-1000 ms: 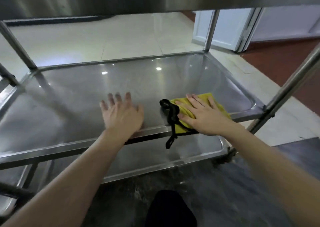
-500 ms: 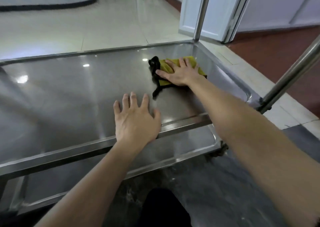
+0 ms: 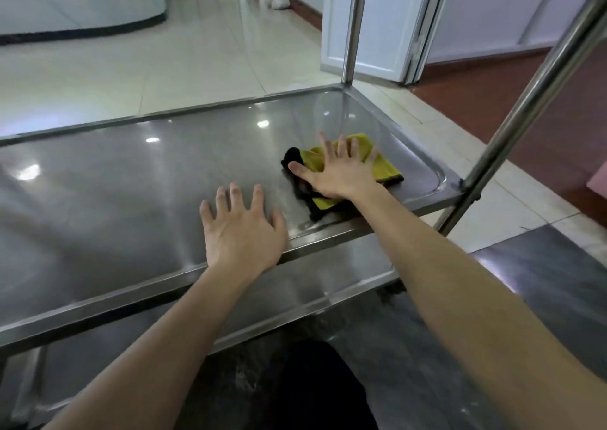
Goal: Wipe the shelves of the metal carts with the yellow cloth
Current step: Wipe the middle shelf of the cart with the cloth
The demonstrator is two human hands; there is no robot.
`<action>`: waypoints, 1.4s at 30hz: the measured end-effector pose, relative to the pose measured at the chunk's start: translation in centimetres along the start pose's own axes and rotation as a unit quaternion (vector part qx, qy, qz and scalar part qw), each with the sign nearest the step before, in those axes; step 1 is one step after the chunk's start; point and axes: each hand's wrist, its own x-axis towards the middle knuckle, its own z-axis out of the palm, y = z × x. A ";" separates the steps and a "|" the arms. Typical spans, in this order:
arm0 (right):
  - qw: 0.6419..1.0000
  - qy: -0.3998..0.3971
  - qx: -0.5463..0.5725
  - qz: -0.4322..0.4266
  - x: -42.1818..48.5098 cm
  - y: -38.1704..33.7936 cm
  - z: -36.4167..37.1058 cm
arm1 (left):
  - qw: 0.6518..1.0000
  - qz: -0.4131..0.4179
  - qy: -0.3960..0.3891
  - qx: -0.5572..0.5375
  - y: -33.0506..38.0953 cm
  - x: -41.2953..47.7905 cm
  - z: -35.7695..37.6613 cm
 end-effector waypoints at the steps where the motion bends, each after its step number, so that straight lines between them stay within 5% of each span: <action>1: 1.000 -0.016 -0.007 0.001 1.4 -0.8 -0.4 | 1.000 -0.004 -0.010 0.002 -0.1 0.1 -0.2; 5: 0.999 -0.042 -0.018 -0.006 0.4 0.3 -0.5 | 0.997 -0.038 -0.065 -0.015 1.2 1.7 -1.8; 12: 0.998 -0.045 -0.031 0.001 -7.1 7.2 -0.5 | 0.999 0.010 0.020 -0.045 5.5 1.2 0.5; 21: 0.998 -0.048 -0.022 0.029 8.8 1.3 -2.1 | 0.998 0.019 0.038 -0.035 5.2 1.3 0.7; 30: 0.998 -0.041 -0.018 0.034 -7.8 10.3 -0.8 | 0.998 0.021 0.030 -0.045 5.3 1.1 0.4; 38: 1.000 -0.013 -0.019 0.008 10.6 7.4 -3.9 | 0.998 0.019 0.044 -0.038 5.3 1.1 0.8; 42: 0.999 -0.027 -0.016 0.027 9.2 7.2 -3.5 | 0.998 0.024 0.036 -0.039 5.2 1.0 0.5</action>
